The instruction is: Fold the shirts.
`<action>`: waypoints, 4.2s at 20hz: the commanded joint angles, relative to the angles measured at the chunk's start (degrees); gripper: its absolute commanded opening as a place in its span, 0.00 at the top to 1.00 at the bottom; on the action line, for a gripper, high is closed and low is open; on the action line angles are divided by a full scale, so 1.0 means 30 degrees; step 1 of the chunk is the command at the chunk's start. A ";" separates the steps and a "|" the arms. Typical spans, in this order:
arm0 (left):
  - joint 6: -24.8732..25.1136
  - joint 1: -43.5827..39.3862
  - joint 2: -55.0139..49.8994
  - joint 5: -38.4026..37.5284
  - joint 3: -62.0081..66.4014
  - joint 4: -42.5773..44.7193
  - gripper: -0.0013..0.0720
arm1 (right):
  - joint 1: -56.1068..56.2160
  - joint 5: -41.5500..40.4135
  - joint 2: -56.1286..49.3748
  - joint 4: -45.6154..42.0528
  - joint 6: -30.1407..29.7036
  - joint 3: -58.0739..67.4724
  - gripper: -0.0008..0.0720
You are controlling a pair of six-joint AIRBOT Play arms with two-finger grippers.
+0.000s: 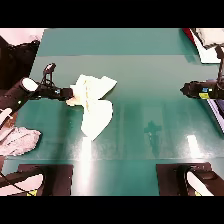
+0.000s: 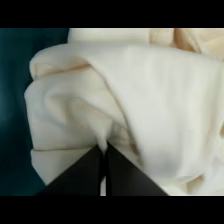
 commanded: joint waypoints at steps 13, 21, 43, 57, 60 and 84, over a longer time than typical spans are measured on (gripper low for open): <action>0.3461 -0.7140 -0.0240 -1.0615 2.0393 -0.5311 0.95 | 0.0576 0.4524 -0.4022 0.4357 -0.1457 0.8663 0.97; 0.3461 -0.9187 0.0270 -1.0994 1.9635 -0.3504 0.95 | -0.1107 0.5093 -0.4095 0.4342 -0.1406 1.2903 0.97; 0.1377 -0.2273 -0.2033 -0.5719 -0.0066 -0.1865 0.15 | -0.1676 0.4335 -0.2572 0.4342 -0.1413 0.7104 0.97; 0.2601 -0.1989 0.0379 -0.9129 0.6193 -0.1639 0.95 | -0.0051 0.5996 -0.2557 0.4401 -0.1413 0.4699 0.49; 0.2594 -0.1996 0.2310 -0.9209 0.9282 -0.0991 0.95 | 0.2331 0.5588 -0.2557 0.4393 -0.1413 0.1683 0.34; 0.0794 -0.1996 0.3541 -1.0076 1.3901 0.0714 0.95 | 1.4156 -0.6878 -0.5107 1.0273 0.0597 -0.7242 0.35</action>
